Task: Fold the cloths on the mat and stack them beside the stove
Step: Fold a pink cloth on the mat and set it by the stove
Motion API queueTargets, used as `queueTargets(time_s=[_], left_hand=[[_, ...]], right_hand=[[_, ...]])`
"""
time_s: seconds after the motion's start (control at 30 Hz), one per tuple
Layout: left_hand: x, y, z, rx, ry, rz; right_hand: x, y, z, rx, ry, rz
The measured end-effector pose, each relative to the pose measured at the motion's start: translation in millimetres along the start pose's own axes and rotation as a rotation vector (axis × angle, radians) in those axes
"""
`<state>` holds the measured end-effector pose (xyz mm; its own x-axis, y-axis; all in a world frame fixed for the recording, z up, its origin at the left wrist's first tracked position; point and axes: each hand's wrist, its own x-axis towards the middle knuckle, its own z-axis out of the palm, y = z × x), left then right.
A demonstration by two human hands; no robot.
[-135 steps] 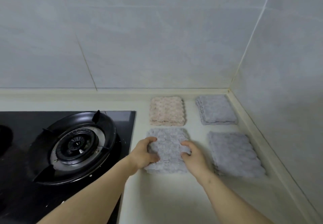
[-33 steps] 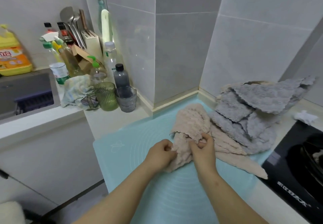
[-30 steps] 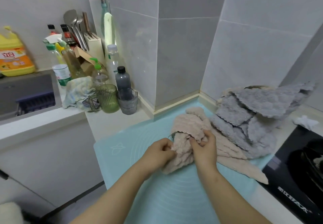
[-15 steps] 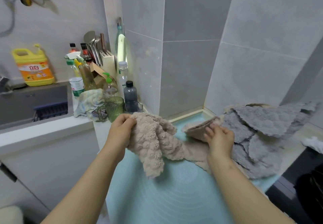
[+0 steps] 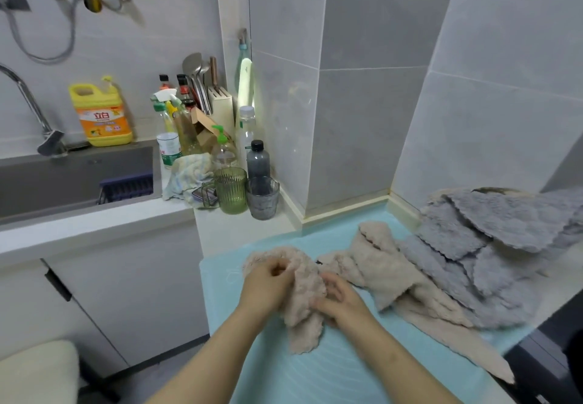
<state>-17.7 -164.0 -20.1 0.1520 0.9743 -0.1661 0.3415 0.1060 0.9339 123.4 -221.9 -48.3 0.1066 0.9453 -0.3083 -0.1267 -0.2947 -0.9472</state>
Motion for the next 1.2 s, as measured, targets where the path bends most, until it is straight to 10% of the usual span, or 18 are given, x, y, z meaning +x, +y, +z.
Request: queueTargets(time_s=[0.5, 0.97, 1.2], left_hand=[[0.2, -72.6, -5.9, 0.361, -0.318, 0.190], [2.0, -67.7, -7.0, 0.141, -0.302, -0.018], [0.3, -57.9, -18.1, 0.081, -0.169, 0.018]], right_hand=[[4.3, 27.7, 6.8, -0.035, 0.049, 0.130], [3.7, 29.1, 14.3, -0.295, -0.110, 0.115], [3.8, 27.6, 16.8, -0.204, 0.090, 0.089]])
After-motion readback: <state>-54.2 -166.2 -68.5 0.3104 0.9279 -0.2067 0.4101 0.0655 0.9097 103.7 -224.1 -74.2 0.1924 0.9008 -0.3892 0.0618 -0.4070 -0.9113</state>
